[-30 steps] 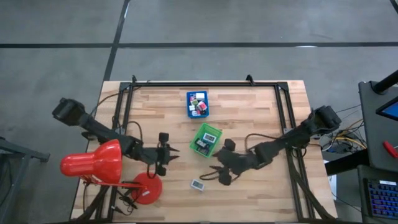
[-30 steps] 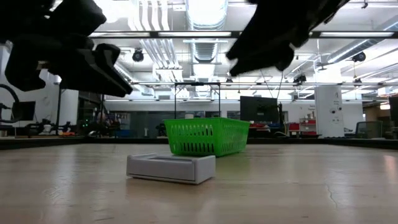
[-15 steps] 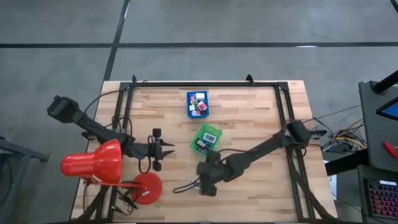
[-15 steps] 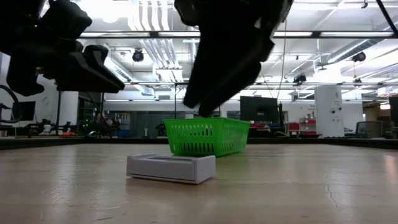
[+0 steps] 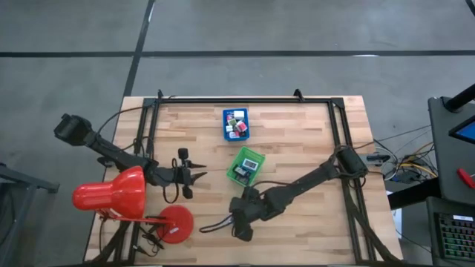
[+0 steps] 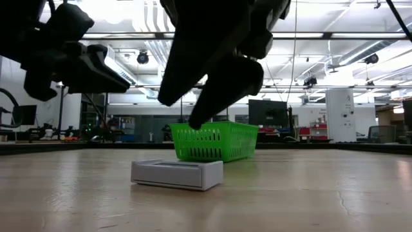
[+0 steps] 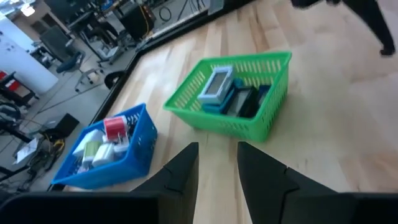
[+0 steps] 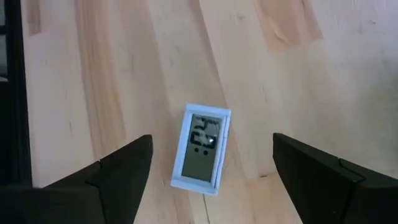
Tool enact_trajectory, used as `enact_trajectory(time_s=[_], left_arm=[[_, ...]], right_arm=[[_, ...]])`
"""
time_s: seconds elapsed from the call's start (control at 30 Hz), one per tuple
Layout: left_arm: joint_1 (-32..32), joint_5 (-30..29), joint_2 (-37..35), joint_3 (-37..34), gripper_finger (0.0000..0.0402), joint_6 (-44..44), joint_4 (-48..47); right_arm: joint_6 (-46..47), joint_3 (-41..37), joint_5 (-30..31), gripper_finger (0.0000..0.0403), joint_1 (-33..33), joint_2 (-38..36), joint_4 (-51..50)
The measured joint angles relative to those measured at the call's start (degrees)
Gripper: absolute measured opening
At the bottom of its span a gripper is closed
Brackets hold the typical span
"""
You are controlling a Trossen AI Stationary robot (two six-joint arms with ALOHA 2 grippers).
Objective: Pick & Place Office items
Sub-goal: Put the white digital clock into the green bin
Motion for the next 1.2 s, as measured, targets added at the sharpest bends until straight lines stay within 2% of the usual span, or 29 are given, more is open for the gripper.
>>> enact_trajectory(time_s=[0.87,1.2], left_arm=[[0.03,-0.21,-1.27,-2.14,0.0112,-0.02,3.16],[0.03,-0.21,-1.25,-2.14,0.0112,-0.02,3.17]], right_arm=[[3.37,-0.90,-1.05,0.0320,0.56,4.53,2.94],[2.93,1.90,-0.88,0.0309,0.89,8.05,2.77]])
